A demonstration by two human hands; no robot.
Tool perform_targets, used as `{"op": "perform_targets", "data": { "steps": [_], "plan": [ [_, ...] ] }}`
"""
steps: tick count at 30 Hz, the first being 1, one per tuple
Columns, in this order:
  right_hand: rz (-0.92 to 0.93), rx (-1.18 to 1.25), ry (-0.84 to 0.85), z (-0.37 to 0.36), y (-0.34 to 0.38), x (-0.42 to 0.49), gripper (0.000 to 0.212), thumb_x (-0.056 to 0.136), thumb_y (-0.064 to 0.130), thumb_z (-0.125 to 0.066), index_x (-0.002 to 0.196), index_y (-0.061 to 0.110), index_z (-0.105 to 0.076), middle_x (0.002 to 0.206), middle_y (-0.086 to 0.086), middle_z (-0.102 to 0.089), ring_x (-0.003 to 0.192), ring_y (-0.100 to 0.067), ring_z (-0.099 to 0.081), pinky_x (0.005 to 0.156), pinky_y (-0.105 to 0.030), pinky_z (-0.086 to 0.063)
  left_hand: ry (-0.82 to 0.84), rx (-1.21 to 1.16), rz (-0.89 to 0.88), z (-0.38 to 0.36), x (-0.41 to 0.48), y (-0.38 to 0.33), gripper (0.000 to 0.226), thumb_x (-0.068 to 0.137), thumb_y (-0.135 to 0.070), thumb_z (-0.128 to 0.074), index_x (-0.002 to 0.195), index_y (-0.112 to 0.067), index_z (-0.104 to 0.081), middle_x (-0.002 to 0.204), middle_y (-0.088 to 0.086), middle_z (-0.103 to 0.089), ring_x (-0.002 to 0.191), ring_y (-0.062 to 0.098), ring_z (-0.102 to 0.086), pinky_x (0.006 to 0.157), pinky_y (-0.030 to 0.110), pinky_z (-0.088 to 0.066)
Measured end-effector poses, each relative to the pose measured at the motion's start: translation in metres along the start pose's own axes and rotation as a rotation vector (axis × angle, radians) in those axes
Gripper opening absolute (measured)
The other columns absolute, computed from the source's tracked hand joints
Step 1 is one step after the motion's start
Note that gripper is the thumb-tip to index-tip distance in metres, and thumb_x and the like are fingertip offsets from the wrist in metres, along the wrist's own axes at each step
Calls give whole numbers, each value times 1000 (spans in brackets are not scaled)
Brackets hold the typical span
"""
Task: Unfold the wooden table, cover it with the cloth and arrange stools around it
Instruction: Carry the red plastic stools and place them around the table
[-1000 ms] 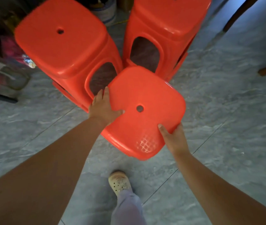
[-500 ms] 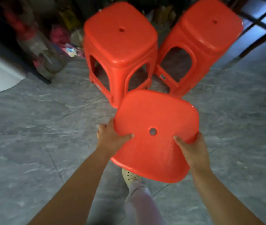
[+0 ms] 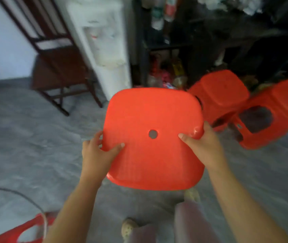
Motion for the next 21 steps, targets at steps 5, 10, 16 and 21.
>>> {"op": "perform_targets", "data": {
  "steps": [5, 10, 16, 21],
  "plan": [
    [235, -84, 192, -74, 155, -46, 69, 55, 63, -69, 116, 32, -53, 103, 11, -68, 96, -17, -66, 87, -41, -52, -393, -56, 48, 170, -32, -13, 81, 50, -60, -76, 122, -26, -58, 107, 2, -46, 94, 24, -60, 91, 45, -49],
    [468, -168, 370, -138, 292, -67, 70, 59, 68, -64, 119, 33, -52, 104, 11, -69, 95, -18, -66, 84, -41, -53, -755, -73, 107, 290, -40, -23, 69, 64, -48, -81, 125, -29, -56, 102, -1, -41, 106, 27, -51, 97, 39, -42],
    [690, -223, 599, -222, 415, -60, 68, 62, 71, -62, 119, 35, -53, 103, 15, -67, 94, -15, -65, 83, -41, -53, -1033, -98, 216, 383, -21, -38, 67, 70, -41, -78, 130, -24, -52, 108, -3, -38, 124, 19, -32, 91, 26, -28],
    [868, -285, 729, -292, 490, -56, 69, 62, 77, -58, 115, 34, -54, 99, 13, -68, 93, -18, -66, 81, -40, -53, -1203, -103, 308, 433, -4, -32, 66, 70, -40, -79, 128, -20, -55, 109, 1, -41, 123, 22, -36, 93, 29, -33]
  ]
}}
Point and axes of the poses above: each hand's wrist, its own x-axis towards the middle knuckle, its own z-axis out of the back of the hand, y = z × x, the point moved 2 cm from there along x, towards the middle knuckle
